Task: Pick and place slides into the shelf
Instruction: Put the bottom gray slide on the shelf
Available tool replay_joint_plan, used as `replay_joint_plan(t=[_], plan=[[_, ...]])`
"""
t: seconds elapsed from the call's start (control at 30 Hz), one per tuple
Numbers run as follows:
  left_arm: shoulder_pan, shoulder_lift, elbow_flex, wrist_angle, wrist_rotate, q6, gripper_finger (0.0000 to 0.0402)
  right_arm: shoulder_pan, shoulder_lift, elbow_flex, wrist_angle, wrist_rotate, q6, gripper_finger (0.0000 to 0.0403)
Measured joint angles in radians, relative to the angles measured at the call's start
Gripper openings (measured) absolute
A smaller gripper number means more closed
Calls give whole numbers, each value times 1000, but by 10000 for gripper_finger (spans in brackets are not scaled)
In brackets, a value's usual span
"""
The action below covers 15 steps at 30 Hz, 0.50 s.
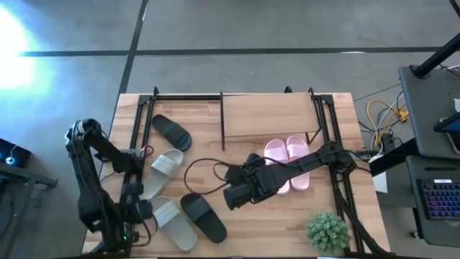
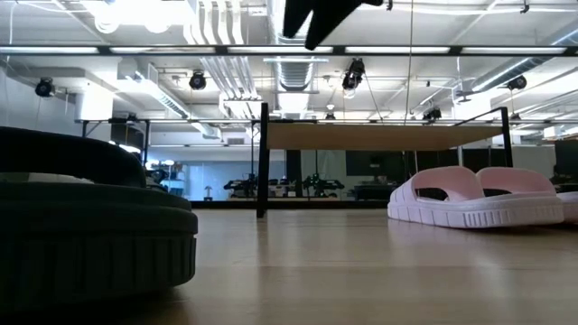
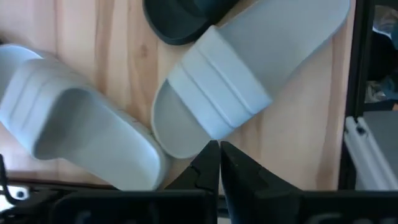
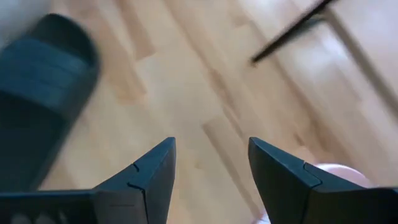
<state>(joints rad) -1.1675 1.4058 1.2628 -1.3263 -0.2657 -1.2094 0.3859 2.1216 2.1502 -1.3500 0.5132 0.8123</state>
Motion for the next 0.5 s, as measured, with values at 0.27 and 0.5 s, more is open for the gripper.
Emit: replay_joint_plan(t=[0.27, 0.5], plan=[[0, 170, 176, -14, -1, -68, 0, -20, 0, 0, -119, 87, 74, 194], [0, 357, 405, -240, -30, -202, 0, -64, 0, 0, -214, 89, 66, 194]])
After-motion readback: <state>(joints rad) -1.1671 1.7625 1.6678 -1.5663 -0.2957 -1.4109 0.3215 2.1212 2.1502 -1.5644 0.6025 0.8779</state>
